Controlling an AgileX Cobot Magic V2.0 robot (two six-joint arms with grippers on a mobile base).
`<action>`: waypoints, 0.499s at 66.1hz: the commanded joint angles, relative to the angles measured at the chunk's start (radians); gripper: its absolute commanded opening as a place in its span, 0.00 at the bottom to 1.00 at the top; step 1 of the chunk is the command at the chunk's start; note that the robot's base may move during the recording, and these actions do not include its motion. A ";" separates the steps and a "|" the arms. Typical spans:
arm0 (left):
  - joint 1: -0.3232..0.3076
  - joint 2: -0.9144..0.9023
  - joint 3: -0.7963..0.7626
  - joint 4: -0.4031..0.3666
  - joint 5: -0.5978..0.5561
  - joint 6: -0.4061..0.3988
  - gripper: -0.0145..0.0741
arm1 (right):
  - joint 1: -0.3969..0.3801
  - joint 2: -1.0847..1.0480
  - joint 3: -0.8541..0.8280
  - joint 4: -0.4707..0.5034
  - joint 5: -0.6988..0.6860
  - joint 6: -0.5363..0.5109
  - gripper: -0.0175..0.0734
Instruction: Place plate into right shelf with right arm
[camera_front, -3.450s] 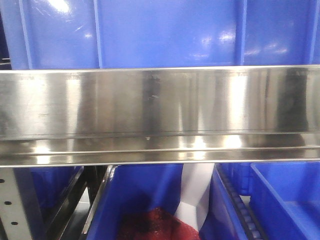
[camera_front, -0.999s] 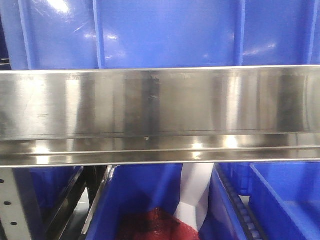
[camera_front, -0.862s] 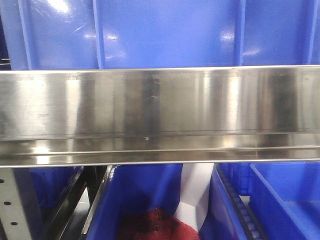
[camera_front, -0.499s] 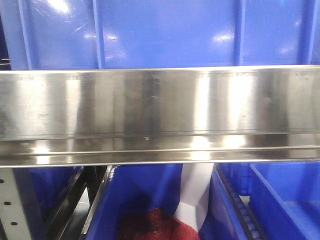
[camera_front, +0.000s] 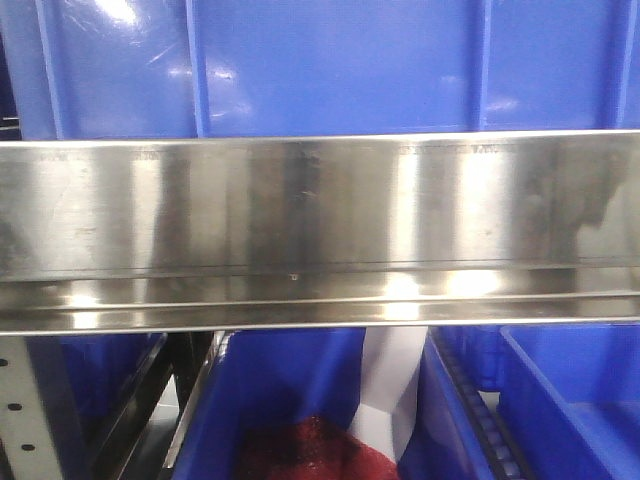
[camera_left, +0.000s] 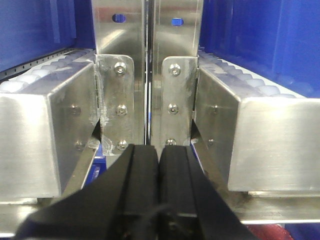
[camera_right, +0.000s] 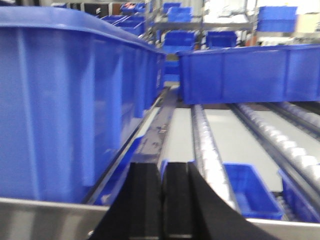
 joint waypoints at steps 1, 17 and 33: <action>-0.001 -0.005 0.008 -0.004 -0.086 -0.003 0.11 | -0.019 -0.009 -0.002 -0.013 -0.146 0.006 0.25; -0.001 -0.005 0.008 -0.004 -0.086 -0.003 0.11 | -0.056 -0.040 0.052 -0.013 -0.153 0.010 0.25; -0.001 -0.005 0.008 -0.004 -0.086 -0.003 0.11 | -0.076 -0.081 0.125 -0.013 -0.165 0.020 0.25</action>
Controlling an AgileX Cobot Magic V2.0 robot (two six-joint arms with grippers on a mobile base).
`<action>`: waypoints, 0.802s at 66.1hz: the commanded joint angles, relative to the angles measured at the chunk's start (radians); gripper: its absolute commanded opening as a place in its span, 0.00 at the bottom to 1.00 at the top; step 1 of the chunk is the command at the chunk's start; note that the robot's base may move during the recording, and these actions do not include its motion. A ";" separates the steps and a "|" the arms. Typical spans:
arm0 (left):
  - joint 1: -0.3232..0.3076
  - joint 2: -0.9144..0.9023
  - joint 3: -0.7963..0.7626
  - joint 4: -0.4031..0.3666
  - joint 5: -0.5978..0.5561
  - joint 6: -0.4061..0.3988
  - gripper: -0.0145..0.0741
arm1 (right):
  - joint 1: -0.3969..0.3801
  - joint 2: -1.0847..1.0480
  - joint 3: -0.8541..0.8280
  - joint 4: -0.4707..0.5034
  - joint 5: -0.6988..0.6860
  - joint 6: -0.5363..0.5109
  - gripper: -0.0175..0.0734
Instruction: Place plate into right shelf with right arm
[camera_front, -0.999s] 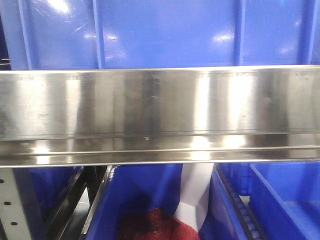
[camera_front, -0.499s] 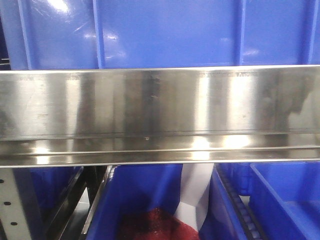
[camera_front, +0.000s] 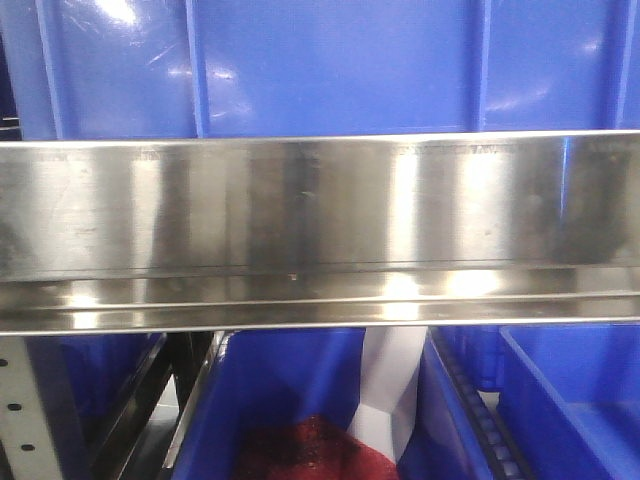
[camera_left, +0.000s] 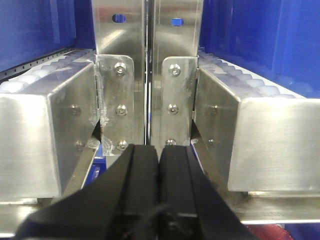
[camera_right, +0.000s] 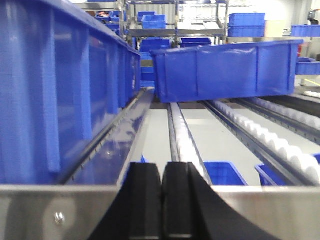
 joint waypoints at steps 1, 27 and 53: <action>-0.001 -0.005 0.008 -0.004 -0.086 -0.003 0.11 | -0.005 -0.015 0.006 -0.013 -0.104 0.014 0.25; -0.001 -0.005 0.008 -0.004 -0.086 -0.003 0.11 | -0.004 -0.022 0.057 -0.105 -0.159 0.059 0.25; -0.001 -0.005 0.008 -0.004 -0.086 -0.003 0.11 | 0.018 -0.022 0.057 -0.106 -0.131 0.059 0.25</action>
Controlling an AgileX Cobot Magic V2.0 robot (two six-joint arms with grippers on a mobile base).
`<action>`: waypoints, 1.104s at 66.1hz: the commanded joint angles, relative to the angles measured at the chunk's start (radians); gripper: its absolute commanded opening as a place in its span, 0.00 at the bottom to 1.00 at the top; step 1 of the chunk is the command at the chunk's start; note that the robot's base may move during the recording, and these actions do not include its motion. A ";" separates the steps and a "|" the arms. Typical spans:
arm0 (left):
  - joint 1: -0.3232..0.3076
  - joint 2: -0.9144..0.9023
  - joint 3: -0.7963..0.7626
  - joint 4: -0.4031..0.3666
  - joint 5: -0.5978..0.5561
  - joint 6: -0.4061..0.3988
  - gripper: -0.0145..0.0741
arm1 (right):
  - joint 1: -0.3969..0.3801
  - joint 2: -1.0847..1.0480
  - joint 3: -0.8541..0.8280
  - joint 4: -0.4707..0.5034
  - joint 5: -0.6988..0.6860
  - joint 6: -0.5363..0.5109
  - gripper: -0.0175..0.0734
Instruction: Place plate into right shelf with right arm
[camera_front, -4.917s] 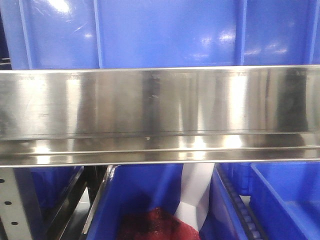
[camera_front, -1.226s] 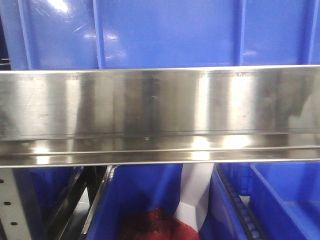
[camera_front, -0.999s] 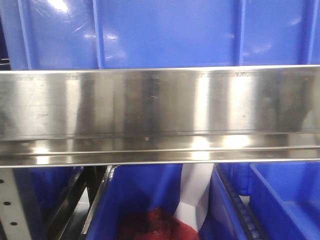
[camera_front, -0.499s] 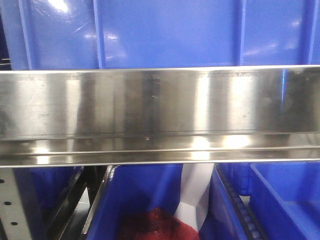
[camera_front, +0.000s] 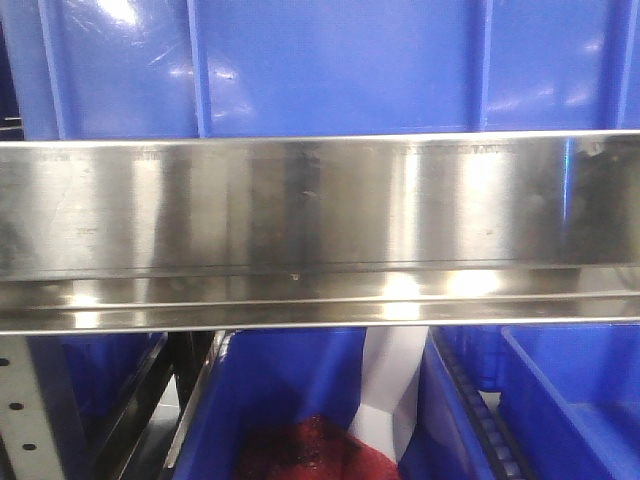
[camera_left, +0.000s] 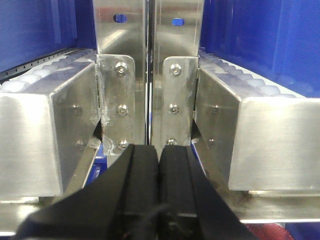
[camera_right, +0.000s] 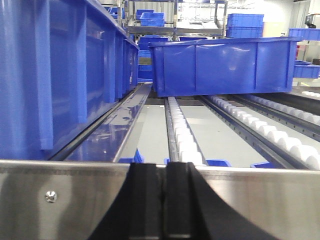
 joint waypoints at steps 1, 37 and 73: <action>-0.001 -0.005 0.008 -0.004 -0.086 -0.003 0.11 | 0.010 -0.013 -0.009 -0.008 -0.068 0.000 0.25; -0.001 -0.005 0.008 -0.004 -0.086 -0.003 0.11 | 0.010 -0.013 -0.009 0.013 -0.043 0.000 0.25; -0.001 -0.005 0.008 -0.004 -0.086 -0.003 0.11 | 0.010 -0.013 -0.009 0.012 -0.044 0.000 0.25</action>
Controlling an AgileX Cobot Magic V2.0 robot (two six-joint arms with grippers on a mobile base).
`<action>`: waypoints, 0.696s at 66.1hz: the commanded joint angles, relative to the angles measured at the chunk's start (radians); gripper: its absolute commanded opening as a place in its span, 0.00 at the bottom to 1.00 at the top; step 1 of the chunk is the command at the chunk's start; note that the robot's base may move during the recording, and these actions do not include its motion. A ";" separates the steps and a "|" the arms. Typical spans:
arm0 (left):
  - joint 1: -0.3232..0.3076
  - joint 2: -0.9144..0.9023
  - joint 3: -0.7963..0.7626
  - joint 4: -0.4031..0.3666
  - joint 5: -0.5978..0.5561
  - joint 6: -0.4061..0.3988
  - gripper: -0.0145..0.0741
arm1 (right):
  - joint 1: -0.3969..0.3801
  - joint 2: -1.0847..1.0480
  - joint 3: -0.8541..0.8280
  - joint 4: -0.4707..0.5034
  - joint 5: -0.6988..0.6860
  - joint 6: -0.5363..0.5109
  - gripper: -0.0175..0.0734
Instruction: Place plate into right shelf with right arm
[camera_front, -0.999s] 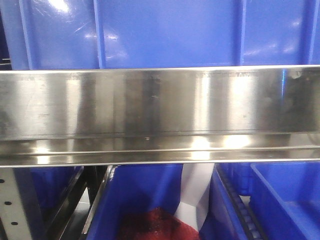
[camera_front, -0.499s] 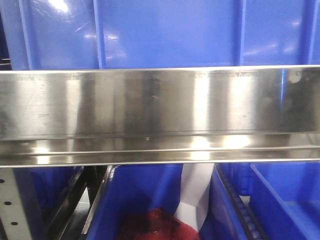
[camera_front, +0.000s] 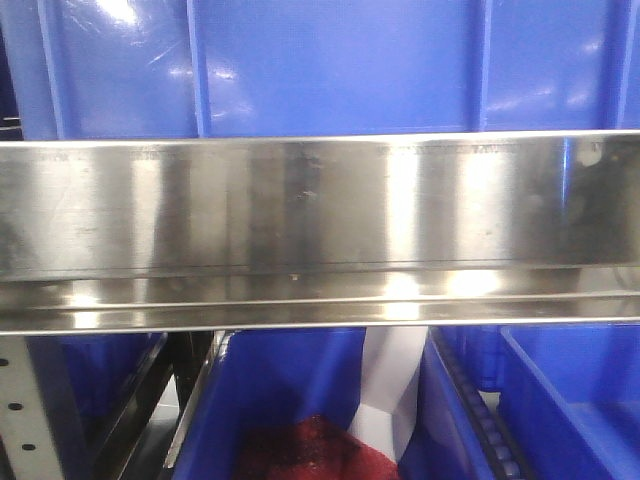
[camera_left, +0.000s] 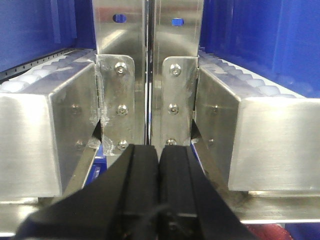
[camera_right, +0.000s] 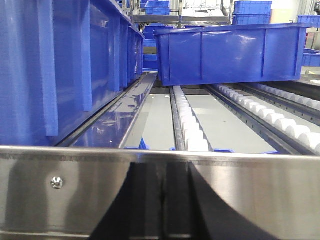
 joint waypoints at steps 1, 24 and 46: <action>-0.001 -0.005 0.008 -0.004 -0.086 -0.003 0.11 | -0.001 -0.013 -0.009 0.001 -0.083 0.000 0.25; -0.001 -0.005 0.008 -0.004 -0.086 -0.003 0.11 | -0.001 -0.013 -0.009 0.001 -0.083 0.000 0.25; -0.001 -0.005 0.008 -0.004 -0.086 -0.003 0.11 | -0.001 -0.013 -0.009 0.001 -0.082 0.000 0.25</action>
